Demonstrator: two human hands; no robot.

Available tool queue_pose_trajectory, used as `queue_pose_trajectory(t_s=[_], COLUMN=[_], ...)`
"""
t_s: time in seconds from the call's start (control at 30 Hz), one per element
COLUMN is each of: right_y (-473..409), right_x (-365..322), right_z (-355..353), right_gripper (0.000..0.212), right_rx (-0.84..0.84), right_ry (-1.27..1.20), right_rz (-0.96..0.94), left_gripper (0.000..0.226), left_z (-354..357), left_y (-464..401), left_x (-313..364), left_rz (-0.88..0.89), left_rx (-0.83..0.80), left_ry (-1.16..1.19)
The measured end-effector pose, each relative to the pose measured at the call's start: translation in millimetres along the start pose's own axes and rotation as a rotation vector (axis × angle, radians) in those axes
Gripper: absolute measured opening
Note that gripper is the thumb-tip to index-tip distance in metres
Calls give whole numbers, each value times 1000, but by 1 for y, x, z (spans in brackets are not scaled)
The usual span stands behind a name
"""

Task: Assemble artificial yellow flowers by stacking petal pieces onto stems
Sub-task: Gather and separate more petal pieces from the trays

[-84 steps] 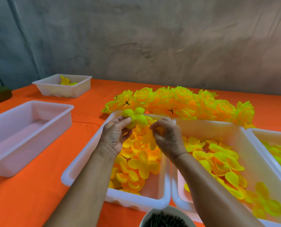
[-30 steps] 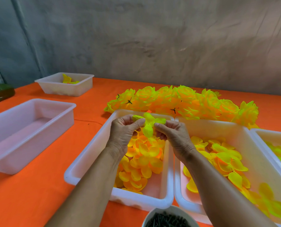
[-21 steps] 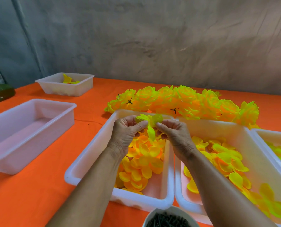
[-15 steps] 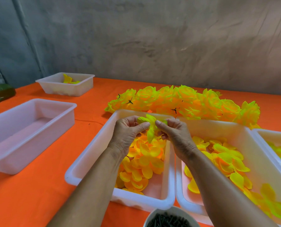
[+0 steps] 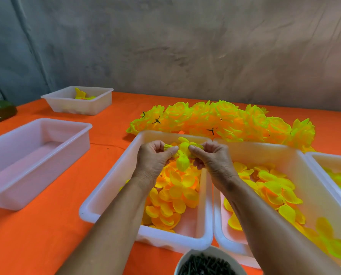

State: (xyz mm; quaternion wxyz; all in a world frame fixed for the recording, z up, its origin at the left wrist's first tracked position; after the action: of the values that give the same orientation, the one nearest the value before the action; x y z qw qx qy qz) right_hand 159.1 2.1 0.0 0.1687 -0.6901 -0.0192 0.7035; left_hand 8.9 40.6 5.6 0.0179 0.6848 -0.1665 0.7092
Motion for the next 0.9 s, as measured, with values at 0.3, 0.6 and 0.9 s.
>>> queue_pose_trajectory(t_s=[0.3, 0.6, 0.9], right_y=[5, 39, 94], right_x=[-14, -67, -51], right_z=[4, -72, -130], right_gripper=[10, 17, 7], right_rx=[-43, 125, 136], right_ry=[120, 402, 476], right_rz=[27, 49, 217], left_gripper=[15, 14, 14], left_z=[1, 5, 6], left_y=[3, 16, 41], left_x=[-3, 7, -2], left_rz=[-111, -244, -397], left_rx=[-55, -235, -337], left_ry=[82, -48, -388])
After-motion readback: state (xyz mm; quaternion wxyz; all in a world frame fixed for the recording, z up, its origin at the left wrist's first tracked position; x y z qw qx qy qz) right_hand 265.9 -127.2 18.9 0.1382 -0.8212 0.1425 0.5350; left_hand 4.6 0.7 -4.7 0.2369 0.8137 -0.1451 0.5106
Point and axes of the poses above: each hand's wrist, its own y-axis away from the middle knuckle, its own z-axis out of the palm, x = y × z, the point moved 3 cm from there along -y, towards the middle knuckle, and after that the axes turned 5 degrees about -x, right-handed, at the moved point
